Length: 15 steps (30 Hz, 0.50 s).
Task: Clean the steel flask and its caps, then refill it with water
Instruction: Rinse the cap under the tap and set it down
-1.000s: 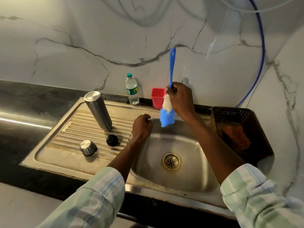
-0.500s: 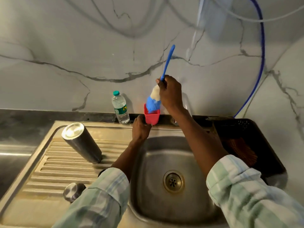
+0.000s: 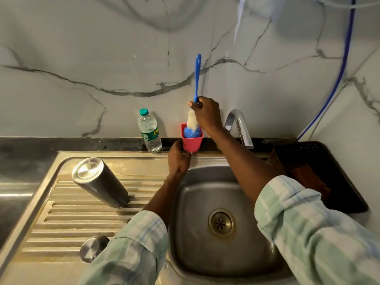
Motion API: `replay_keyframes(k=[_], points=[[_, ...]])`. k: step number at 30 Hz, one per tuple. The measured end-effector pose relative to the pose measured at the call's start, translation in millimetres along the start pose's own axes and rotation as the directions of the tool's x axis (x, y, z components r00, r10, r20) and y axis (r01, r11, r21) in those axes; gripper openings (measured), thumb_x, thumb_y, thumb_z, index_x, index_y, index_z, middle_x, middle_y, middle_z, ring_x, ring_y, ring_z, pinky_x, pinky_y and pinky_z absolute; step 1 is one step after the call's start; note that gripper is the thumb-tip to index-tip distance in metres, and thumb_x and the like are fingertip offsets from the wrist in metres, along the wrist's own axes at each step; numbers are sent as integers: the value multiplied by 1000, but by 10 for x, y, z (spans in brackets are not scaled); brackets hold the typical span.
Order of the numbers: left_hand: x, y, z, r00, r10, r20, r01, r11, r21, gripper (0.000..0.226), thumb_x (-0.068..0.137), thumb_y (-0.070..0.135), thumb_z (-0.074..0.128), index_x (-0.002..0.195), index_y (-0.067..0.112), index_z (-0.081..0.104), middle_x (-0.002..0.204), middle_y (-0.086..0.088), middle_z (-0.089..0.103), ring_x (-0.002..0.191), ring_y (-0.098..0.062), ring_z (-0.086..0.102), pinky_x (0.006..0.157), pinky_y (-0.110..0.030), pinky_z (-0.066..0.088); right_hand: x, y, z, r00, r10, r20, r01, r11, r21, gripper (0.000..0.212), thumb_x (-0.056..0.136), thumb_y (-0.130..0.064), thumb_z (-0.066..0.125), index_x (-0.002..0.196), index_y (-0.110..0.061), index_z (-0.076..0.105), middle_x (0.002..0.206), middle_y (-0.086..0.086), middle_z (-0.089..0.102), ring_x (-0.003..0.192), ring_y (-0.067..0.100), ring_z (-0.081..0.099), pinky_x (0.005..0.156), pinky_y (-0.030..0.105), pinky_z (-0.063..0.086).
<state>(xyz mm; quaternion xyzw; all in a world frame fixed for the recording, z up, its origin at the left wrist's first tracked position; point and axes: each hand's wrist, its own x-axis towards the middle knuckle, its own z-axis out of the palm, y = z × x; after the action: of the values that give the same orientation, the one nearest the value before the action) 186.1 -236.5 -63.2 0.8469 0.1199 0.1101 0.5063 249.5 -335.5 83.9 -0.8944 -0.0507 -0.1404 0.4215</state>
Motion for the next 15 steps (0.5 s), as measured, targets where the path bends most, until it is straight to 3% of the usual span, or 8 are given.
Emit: replay_keyframes(k=[6,12,15], points=[[-89,75,-70,1000,-15,-15,15,1000,10,40,77,10,74,115,8,61,111,-8,68,96,-24,63,81,-31,51,-140,-40,-50,998,62,3,-63,996,70,43,89,-31,70,119,-4,57,97,7,67,81,12,58,70,19,43],[-169,192,-158,999,-18,-46,19,1000,18,36,81,14,74,114,9,61,112,-7,67,99,-22,62,87,-35,53,-156,-129,-140,997,77,-30,-75,996,57,25,95,-8,57,119,-2,51,111,14,66,96,23,65,64,16,41],[-208,248,-210,998,-18,-58,19,1000,12,32,81,12,73,111,11,61,111,-6,69,99,-21,65,88,-37,55,-179,-152,-162,994,99,-45,-98,995,32,16,94,-5,54,109,0,52,106,14,65,86,21,60,62,19,37]])
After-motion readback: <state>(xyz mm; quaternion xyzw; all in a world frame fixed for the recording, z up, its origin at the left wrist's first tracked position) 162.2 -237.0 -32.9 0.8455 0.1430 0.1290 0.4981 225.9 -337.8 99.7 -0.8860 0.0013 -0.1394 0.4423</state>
